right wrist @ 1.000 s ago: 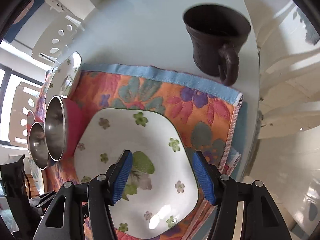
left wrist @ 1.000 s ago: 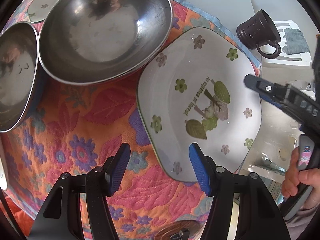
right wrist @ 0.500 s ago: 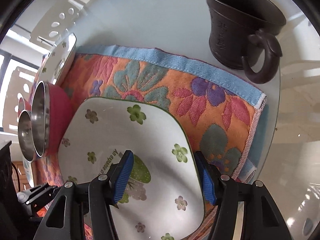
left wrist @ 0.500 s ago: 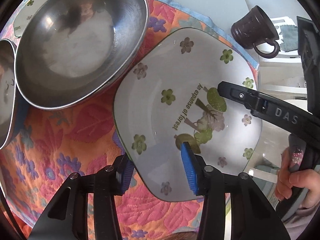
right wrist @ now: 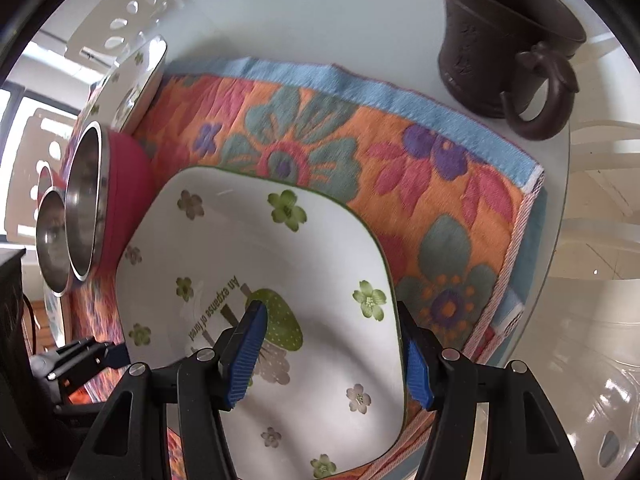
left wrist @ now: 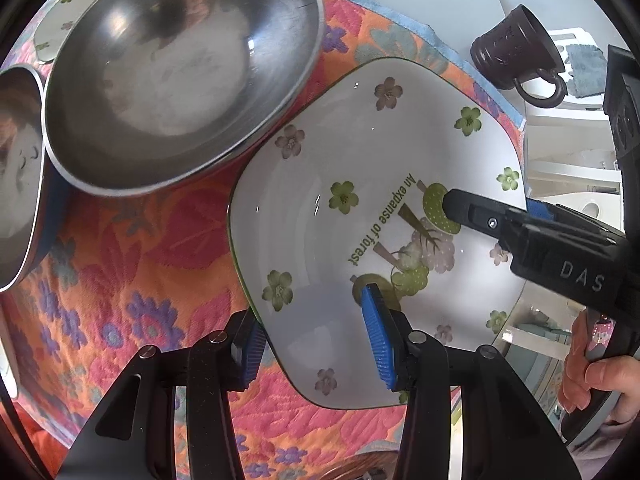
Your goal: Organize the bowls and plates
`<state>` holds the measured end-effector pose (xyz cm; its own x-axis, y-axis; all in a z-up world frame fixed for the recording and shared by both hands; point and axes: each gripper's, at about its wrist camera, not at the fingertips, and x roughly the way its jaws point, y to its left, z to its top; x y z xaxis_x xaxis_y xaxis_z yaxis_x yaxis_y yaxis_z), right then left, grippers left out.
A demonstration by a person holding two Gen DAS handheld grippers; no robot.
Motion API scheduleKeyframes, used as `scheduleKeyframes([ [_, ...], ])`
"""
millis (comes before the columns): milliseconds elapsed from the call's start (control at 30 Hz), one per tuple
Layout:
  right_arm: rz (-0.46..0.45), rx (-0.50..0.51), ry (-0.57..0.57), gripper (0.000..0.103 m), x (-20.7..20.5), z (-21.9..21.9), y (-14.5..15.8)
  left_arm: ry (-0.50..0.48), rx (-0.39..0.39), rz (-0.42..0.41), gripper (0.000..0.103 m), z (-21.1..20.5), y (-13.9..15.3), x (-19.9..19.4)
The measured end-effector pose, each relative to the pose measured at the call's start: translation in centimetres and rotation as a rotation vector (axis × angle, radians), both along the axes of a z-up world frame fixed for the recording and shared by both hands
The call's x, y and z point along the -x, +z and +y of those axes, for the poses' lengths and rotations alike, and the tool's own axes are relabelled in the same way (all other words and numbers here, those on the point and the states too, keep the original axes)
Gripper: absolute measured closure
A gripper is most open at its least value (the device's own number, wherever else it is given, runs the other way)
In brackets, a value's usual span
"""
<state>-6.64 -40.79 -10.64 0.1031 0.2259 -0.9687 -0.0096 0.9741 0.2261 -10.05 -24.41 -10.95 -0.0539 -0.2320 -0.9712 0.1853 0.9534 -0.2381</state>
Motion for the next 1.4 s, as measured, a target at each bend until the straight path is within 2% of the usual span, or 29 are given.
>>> scheduleKeyframes([
  [333, 0.052, -0.03, 0.052, 0.042, 2.0, 2.0, -0.5, 0.024, -0.021, 0.01, 0.061, 1.5, 0.2, 0.2],
  [433, 0.044, -0.049, 0.064, 0.041, 2.6, 2.9, -0.8, 0.051, -0.001, 0.039, 0.062, 2.6, -0.8, 0.4],
  [567, 0.043, -0.06, 0.021, 0.035, 2.3, 2.9, -1.0, 0.025, -0.022, -0.007, 0.057, 1.6, -0.7, 0.2],
  [667, 0.053, -0.036, 0.024, 0.035, 2.2, 3.2, -0.7, 0.005, -0.009, -0.019, 0.057, 1.5, -0.6, 0.3],
  [933, 0.063, -0.09, 0.057, 0.035, 4.3, 6.0, 0.1, -0.004, 0.011, -0.03, 0.057, 4.4, 0.9, 0.6],
  [1400, 0.038, -0.096, 0.067, 0.035, 6.6, 11.4, 1.9, -0.031, 0.052, -0.065, 0.057, 9.2, 1.5, 2.6],
])
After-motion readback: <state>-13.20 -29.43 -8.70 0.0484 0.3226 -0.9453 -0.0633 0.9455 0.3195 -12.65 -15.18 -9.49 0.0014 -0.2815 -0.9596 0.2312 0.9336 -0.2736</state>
